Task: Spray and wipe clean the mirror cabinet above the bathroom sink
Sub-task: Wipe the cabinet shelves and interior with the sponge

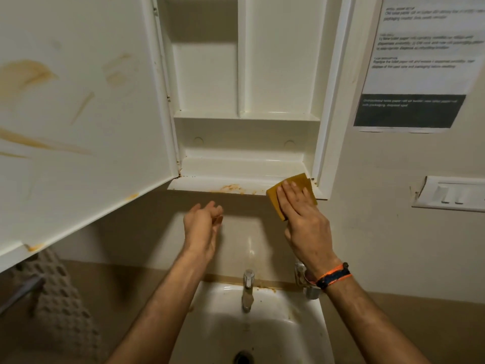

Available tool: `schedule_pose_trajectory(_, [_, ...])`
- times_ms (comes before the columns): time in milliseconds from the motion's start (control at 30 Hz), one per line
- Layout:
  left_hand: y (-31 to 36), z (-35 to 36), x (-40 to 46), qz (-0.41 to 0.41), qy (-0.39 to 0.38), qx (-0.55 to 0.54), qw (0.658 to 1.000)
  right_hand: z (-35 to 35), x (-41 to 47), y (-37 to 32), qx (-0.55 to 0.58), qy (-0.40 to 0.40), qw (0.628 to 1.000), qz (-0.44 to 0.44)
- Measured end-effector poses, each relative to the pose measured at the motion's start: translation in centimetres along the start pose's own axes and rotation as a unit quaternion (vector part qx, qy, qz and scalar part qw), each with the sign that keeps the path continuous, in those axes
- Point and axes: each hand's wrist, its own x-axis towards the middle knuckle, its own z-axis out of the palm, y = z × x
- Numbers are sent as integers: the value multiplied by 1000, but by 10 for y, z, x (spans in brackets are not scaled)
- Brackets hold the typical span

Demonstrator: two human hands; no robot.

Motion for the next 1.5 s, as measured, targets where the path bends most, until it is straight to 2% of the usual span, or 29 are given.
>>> schedule_pose_trajectory(67, [6,-1,3,-51,-38,-109,992,0,2,0,9,16,1000,13])
schedule_pose_trajectory(167, [13,-3,4,-58,-68,-166,982,1,15,-4,8,43,998,52])
schedule_pose_trajectory(233, [13,-3,5,-60,-79,-188,977,6,21,-9,-10,42,998,46])
schedule_pose_trajectory(367, [14,-7,5,-68,-83,-224,969,15,12,-7,-41,13,999,12])
schedule_pose_trajectory(600, [14,-15,9,-85,-103,-256,957,20,-18,25,-62,40,997,-25])
schedule_pose_trajectory(767, [11,-18,10,-96,-123,-284,946,35,-10,1,-52,56,997,-2])
schedule_pose_trajectory(1000, [10,-28,19,-120,-195,-322,919,54,21,-50,-51,59,993,-83])
schedule_pose_trajectory(1133, [13,-32,26,-120,-156,-337,921,58,30,-64,-52,51,993,-96])
schedule_pose_trajectory(1233, [17,-35,32,-117,-130,-349,921,54,18,-48,-54,49,993,-97])
schedule_pose_trajectory(1400, [22,-44,38,-125,-123,-351,920,44,-6,-11,-51,47,993,-91])
schedule_pose_trajectory(1500, [22,-48,40,-131,-127,-348,920,44,-2,-15,-54,40,993,-99])
